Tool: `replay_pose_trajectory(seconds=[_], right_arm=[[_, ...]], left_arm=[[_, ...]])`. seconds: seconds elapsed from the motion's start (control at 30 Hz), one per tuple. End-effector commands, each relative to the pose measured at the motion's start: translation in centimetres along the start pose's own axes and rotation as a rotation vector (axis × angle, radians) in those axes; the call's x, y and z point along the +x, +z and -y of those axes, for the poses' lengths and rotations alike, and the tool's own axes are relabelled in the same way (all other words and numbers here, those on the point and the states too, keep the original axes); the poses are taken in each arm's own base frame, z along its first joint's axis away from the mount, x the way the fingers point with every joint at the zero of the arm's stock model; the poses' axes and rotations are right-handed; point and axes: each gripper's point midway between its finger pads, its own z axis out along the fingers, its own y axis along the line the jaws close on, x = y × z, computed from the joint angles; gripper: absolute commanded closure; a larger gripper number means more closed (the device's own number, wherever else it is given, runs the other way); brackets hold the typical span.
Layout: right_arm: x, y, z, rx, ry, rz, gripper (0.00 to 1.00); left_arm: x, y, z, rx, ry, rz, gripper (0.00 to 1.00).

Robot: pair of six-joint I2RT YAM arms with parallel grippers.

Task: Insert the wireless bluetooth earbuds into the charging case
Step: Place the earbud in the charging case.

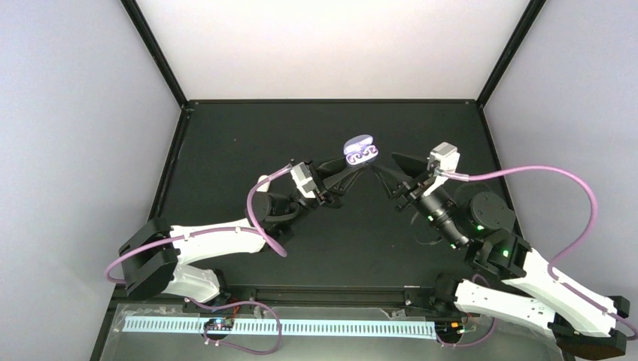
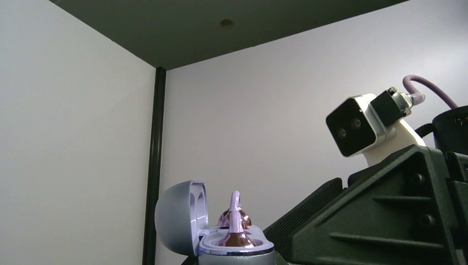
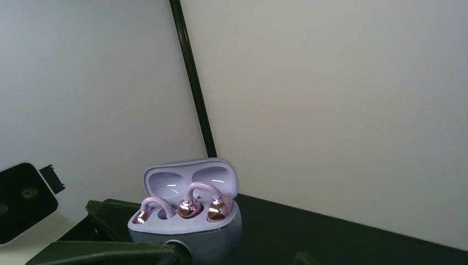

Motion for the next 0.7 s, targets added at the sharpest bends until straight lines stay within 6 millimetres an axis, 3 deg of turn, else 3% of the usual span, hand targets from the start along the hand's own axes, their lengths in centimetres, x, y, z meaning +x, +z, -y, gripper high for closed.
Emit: replay_pose_trajectory(seconds=[0.0, 0.1, 0.33, 0.5, 0.67], right_arm=[[-2.5, -1.9, -0.1, -0.026, -0.051, 0.002, 0.44], [-3.7, -3.0, -1.0, -0.087, -0.124, -0.043, 0.4], [-4.9, -6.0, -3.9, -0.301, -0.307, -0.226, 0.42], [-2.2, -8.6, -6.7, -0.523, -0.329, -0.455, 0.45], [-0.8, -10.0, -8.5, -0.65, -0.272, -0.521, 0.52]], left_arm=[[-3.7, 0.1, 0.5, 0.026, -0.013, 0.114, 0.99], [-3.8, -0.6, 1.6, 0.09, -0.027, 0.096, 0.99], [-3.5, -3.3, 5.6, 0.318, -0.079, -0.012, 0.98], [-3.5, -4.6, 7.7, 0.44, -0.126, -0.098, 0.99], [-2.8, -5.6, 8.9, 0.514, -0.183, -0.155, 0.99]])
